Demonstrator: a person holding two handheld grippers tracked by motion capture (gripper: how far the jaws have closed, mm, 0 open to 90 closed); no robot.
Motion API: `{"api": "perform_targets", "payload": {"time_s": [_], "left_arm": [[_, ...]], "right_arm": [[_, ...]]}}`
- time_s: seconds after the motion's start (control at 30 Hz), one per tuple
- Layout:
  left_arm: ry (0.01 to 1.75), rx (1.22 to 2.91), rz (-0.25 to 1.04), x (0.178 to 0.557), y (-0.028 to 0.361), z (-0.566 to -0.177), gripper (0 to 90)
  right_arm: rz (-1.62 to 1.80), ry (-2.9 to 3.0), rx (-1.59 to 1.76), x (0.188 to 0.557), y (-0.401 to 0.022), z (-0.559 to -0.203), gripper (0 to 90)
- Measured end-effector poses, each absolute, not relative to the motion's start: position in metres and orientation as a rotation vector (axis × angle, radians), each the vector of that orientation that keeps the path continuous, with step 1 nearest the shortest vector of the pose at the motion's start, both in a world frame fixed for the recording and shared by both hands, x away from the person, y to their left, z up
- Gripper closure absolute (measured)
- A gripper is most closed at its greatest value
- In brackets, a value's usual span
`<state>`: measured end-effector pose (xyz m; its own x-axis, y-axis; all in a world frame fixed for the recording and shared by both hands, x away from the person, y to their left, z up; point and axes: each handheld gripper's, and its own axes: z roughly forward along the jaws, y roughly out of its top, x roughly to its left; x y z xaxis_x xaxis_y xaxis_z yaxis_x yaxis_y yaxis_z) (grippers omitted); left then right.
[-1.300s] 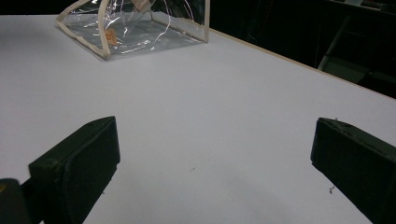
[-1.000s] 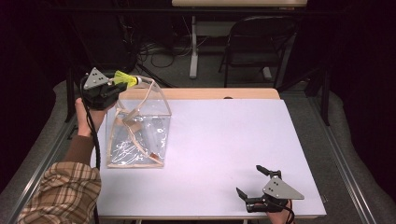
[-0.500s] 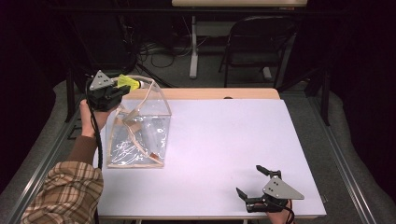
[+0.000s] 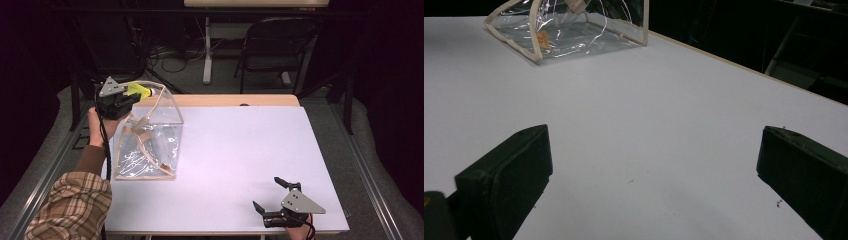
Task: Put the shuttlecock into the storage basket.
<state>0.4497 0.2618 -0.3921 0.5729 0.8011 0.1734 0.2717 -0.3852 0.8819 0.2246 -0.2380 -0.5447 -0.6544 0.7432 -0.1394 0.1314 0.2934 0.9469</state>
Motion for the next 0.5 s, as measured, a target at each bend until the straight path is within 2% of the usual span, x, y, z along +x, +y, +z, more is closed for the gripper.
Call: {"api": "perform_targets", "payload": {"time_s": [0.5], "left_arm": [[0.874, 1.941, 0.739, 0.4559, 0.2572, -0.3985, 89.9]], "right_arm": [[1.380, 1.987, 0.776, 0.2244, -0.2379, -0.5445, 0.9]]}}
